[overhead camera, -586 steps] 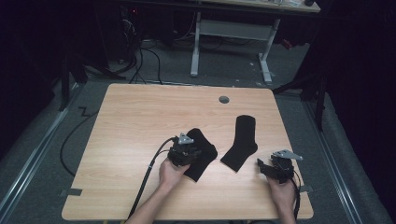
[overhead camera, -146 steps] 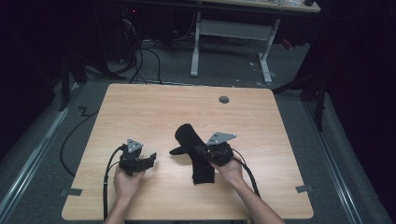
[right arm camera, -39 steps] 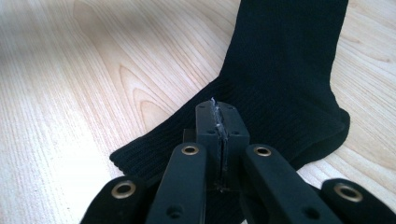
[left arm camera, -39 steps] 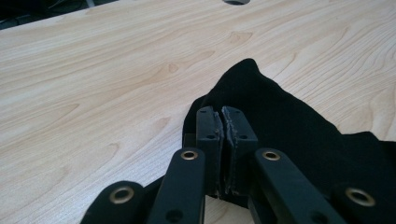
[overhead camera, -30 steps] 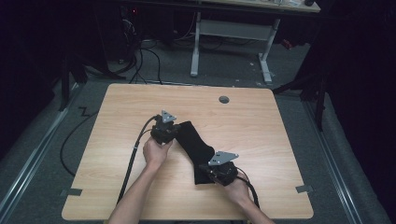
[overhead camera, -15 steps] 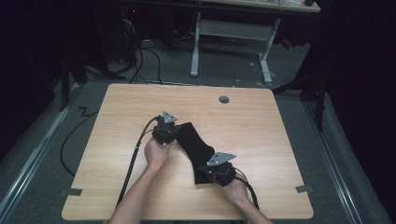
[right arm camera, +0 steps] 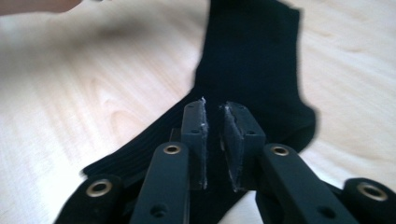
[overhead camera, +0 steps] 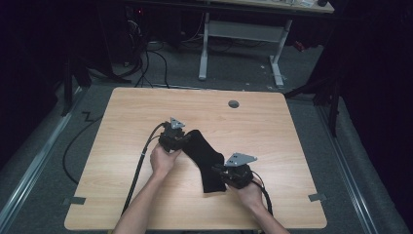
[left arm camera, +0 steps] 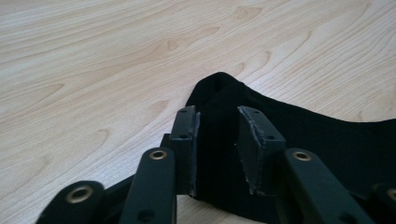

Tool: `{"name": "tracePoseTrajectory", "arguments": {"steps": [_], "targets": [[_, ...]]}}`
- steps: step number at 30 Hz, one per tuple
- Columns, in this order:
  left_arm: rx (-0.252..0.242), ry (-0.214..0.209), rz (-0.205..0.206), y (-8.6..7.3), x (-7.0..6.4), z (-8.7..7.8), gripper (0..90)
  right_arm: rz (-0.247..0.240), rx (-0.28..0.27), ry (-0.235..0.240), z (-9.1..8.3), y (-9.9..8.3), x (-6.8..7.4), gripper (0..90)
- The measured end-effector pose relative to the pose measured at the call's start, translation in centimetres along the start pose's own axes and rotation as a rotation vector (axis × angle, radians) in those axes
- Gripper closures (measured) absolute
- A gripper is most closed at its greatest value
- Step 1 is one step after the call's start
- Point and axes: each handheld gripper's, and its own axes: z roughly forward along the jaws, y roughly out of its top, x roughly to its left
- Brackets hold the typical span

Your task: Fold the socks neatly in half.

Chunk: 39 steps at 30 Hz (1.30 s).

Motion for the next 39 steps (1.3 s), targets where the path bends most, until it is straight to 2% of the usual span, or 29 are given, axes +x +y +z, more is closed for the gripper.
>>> {"name": "tracePoseTrajectory", "arguments": {"steps": [7, 9, 10, 12, 16, 19, 21, 24, 27, 36, 38, 39], "targets": [[0.033, 0.024, -0.039, -0.3, 0.6, 0.5, 61.0, 0.071, 0.012, -0.081, 0.8, 0.5, -2.0, 82.6], [0.035, 0.039, -0.039, -0.3, 0.6, 0.6, 60.0, 0.071, 0.023, -0.1, 1.2, 0.5, -2.3, 82.7], [0.037, 0.055, -0.021, -0.4, 0.5, 0.7, 59.6, 0.067, 0.037, -0.109, 1.5, 0.4, -2.3, 82.7], [0.048, 0.056, -0.012, -0.4, 0.4, 1.0, 60.0, 0.045, 0.073, -0.126, 2.1, 0.2, -2.1, 82.7], [0.068, 0.03, -0.011, -0.5, 0.3, 1.4, 69.6, 0.037, 0.117, -0.116, 3.2, -0.1, -2.1, 82.7], [0.07, 0.044, 0.023, -0.5, 0.1, 1.4, 84.0, 0.04, 0.122, -0.108, 3.3, -0.2, -2.2, 82.8], [0.047, 0.048, 0.045, -0.3, -0.3, 1.1, 85.7, 0.039, 0.124, -0.105, 3.3, -0.2, -2.2, 82.8], [-0.002, 0.049, 0.059, 0.3, -0.6, 0.3, 86.2, 0.034, 0.124, -0.105, 3.3, -0.2, -2.2, 83.1], [-0.019, 0.056, 0.069, 0.5, -0.7, 0.1, 86.2, 0.029, 0.123, -0.106, 3.3, -0.2, -2.1, 83.2], [0.02, 0.084, 0.055, -0.1, -0.4, 2.4, 83.6, 0.033, 0.122, -0.103, 3.3, -0.3, -2.2, 83.0], [0.028, 0.096, 0.053, -0.3, -0.5, 2.6, 79.5, 0.032, 0.121, -0.1, 3.3, -0.3, -2.2, 82.7], [0.03, 0.104, 0.05, -0.4, -0.5, 2.6, 74.4, 0.032, 0.12, -0.1, 3.3, -0.3, -2.3, 82.3]]}}
